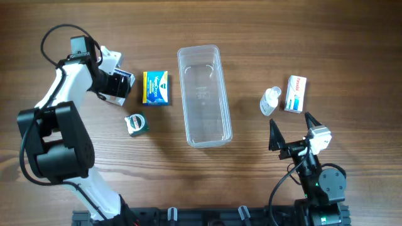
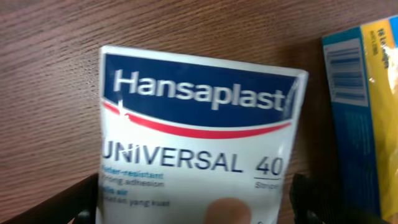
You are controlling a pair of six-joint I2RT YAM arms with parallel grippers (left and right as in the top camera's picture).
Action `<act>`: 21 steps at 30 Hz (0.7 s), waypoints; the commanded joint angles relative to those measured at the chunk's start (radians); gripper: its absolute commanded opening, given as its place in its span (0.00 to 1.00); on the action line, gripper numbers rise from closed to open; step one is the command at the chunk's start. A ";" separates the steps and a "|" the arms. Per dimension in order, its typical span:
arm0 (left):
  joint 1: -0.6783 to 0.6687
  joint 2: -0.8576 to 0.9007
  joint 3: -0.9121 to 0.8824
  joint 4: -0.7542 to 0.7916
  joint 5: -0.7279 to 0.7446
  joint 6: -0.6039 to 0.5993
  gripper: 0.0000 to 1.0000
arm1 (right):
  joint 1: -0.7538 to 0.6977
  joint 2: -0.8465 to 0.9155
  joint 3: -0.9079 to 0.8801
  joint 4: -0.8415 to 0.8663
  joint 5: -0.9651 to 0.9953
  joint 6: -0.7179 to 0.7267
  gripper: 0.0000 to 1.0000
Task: Pack container
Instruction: 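Lower the left gripper and grasp the Hansaplast box upright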
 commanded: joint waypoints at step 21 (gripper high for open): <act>-0.016 0.017 0.010 -0.054 0.103 -0.072 1.00 | -0.004 0.001 -0.001 0.004 -0.016 -0.018 1.00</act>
